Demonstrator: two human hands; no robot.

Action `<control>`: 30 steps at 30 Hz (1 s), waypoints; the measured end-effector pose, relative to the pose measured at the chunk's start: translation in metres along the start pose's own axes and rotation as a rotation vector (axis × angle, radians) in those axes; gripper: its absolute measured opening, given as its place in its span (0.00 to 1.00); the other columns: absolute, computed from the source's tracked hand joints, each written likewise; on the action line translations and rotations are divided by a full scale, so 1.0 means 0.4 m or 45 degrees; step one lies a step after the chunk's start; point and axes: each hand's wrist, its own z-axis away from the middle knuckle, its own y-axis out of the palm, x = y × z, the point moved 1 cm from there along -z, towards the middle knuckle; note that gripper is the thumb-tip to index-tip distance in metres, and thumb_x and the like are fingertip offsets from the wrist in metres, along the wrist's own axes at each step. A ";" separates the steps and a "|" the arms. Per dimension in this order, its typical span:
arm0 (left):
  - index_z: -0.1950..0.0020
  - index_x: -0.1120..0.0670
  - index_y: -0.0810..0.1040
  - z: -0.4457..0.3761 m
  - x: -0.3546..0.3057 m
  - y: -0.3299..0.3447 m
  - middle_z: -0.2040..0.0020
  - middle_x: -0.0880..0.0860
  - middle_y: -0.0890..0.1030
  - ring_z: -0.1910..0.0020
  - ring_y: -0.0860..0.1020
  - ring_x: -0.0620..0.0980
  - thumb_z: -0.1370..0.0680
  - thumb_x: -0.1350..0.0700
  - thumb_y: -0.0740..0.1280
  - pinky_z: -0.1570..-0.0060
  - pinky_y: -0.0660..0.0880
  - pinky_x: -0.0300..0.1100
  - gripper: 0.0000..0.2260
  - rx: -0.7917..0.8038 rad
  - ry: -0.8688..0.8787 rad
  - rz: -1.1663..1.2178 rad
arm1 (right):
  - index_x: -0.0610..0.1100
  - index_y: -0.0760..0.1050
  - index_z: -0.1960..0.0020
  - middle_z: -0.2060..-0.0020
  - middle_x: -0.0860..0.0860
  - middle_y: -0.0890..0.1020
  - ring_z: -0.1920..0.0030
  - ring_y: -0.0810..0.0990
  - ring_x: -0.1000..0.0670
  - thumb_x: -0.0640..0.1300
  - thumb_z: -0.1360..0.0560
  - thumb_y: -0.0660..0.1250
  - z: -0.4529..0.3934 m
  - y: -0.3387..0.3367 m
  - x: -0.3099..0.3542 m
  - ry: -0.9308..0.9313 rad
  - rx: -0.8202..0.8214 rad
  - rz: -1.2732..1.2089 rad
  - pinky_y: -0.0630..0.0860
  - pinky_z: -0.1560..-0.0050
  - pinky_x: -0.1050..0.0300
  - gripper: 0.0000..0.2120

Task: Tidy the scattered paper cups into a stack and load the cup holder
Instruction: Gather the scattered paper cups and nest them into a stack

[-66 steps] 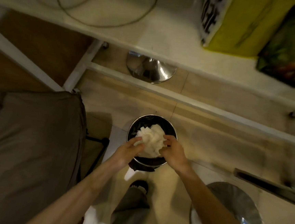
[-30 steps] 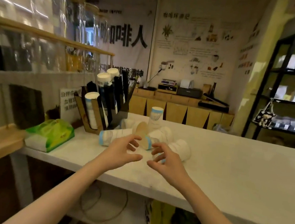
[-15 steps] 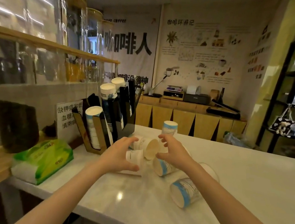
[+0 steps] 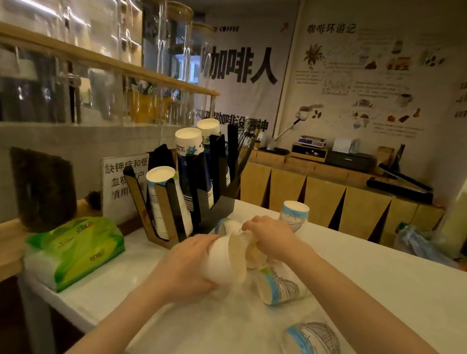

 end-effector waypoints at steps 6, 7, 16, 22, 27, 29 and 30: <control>0.35 0.45 0.62 0.000 0.010 -0.001 0.47 0.40 0.71 0.47 0.70 0.41 0.39 0.54 0.78 0.53 0.70 0.30 0.38 -0.486 -0.236 0.660 | 0.50 0.73 0.34 0.40 0.45 0.79 0.43 0.79 0.44 0.37 0.24 0.60 -0.071 0.010 0.003 0.024 -0.010 0.019 0.77 0.47 0.52 0.19; 0.34 0.47 0.62 -0.007 0.010 0.010 0.45 0.43 0.71 0.45 0.71 0.43 0.38 0.55 0.77 0.50 0.72 0.34 0.38 -0.497 -0.268 0.734 | 0.49 0.72 0.34 0.41 0.44 0.79 0.43 0.79 0.44 0.37 0.23 0.59 -0.076 0.004 0.003 0.053 -0.041 0.029 0.78 0.46 0.51 0.19; 0.32 0.46 0.60 -0.059 -0.006 0.111 0.37 0.47 0.72 0.38 0.70 0.47 0.38 0.50 0.77 0.42 0.74 0.47 0.39 -0.404 -0.362 0.846 | 0.38 0.73 0.45 0.50 0.40 0.82 0.51 0.80 0.40 0.34 0.25 0.61 -0.066 -0.157 -0.062 0.399 -0.662 -0.416 0.80 0.51 0.45 0.10; 0.30 0.48 0.58 -0.081 -0.017 0.133 0.32 0.50 0.69 0.35 0.68 0.50 0.36 0.52 0.76 0.39 0.71 0.48 0.40 -0.366 -0.367 0.822 | 0.41 0.73 0.40 0.46 0.40 0.80 0.62 0.82 0.44 0.34 0.25 0.61 -0.015 -0.297 -0.092 0.305 -0.888 -0.888 0.83 0.68 0.55 0.14; 0.30 0.50 0.58 -0.072 -0.007 0.144 0.33 0.51 0.70 0.39 0.69 0.46 0.37 0.49 0.76 0.44 0.71 0.41 0.41 -0.323 -0.353 0.766 | 0.41 0.76 0.40 0.45 0.39 0.80 0.69 0.83 0.47 0.32 0.26 0.62 0.021 -0.338 -0.056 0.334 -0.544 -1.037 0.80 0.77 0.61 0.16; 0.30 0.51 0.59 -0.068 -0.008 0.145 0.34 0.51 0.71 0.42 0.69 0.43 0.37 0.48 0.76 0.47 0.71 0.37 0.40 -0.318 -0.344 0.737 | 0.40 0.75 0.40 0.52 0.40 0.82 0.69 0.83 0.48 0.31 0.26 0.62 0.022 -0.323 -0.032 0.350 -0.364 -0.965 0.81 0.75 0.60 0.16; 0.31 0.51 0.59 -0.065 -0.009 0.145 0.34 0.51 0.71 0.43 0.69 0.43 0.37 0.48 0.76 0.48 0.70 0.35 0.40 -0.320 -0.338 0.728 | 0.40 0.75 0.40 0.56 0.41 0.83 0.70 0.83 0.48 0.31 0.26 0.61 0.018 -0.306 -0.021 0.354 -0.304 -0.931 0.81 0.75 0.60 0.16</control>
